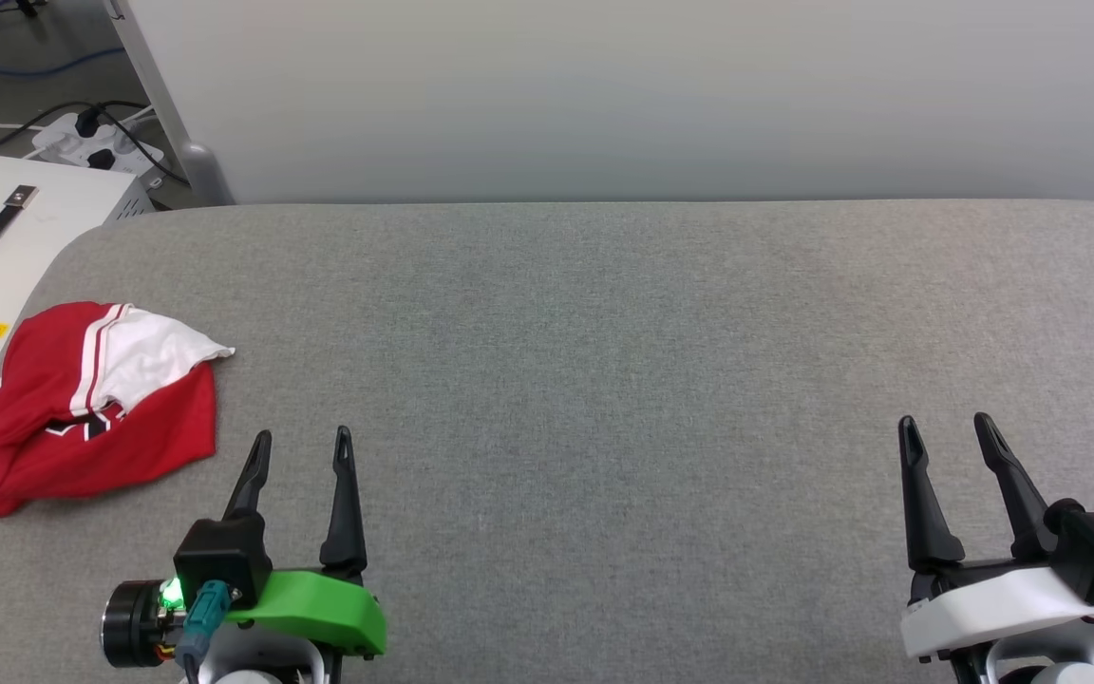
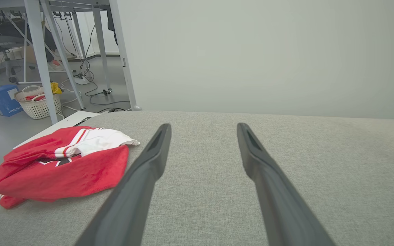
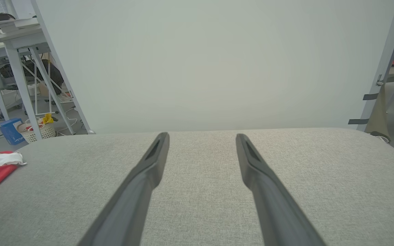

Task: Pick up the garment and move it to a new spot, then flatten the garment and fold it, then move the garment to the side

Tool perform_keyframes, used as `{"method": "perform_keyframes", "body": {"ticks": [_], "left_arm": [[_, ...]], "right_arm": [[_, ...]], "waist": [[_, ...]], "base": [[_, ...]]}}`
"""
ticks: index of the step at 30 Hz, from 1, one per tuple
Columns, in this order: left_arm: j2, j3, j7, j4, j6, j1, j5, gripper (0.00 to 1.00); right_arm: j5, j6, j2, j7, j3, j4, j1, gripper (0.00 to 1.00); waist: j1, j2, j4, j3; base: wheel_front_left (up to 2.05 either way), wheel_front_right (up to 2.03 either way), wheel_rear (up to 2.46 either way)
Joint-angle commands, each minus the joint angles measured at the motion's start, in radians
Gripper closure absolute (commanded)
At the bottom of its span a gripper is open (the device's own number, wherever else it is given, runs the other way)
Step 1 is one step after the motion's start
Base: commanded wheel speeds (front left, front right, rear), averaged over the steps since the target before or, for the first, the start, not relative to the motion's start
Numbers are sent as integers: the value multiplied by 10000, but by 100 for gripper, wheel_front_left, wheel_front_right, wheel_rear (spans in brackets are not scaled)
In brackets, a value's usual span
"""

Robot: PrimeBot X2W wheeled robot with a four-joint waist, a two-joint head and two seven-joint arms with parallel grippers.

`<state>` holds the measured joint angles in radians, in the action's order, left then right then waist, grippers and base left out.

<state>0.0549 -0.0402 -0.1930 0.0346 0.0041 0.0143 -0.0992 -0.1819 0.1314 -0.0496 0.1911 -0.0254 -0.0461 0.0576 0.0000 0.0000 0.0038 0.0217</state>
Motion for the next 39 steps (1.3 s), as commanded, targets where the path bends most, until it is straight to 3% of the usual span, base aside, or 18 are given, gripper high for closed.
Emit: {"method": "perform_keyframes", "body": {"ticks": [1,31,39], "left_arm": [[-36,-14,-96,38,45,-200,-70,0],[-47,-160,-688,357,126,-251,-82,0],[-47,-117,-688,460,168,-356,-243,0]], "right_arm": [[-8,-6,-5,124,40,37,97,0],[15,-7,-6,707,186,324,271,0],[221,-7,-6,707,257,332,277,0]], "waist": [[0,0,1,-2],[0,0,86,105],[0,0,454,212]], "base": [[0,0,0],[0,0,0],[0,0,0]]}}
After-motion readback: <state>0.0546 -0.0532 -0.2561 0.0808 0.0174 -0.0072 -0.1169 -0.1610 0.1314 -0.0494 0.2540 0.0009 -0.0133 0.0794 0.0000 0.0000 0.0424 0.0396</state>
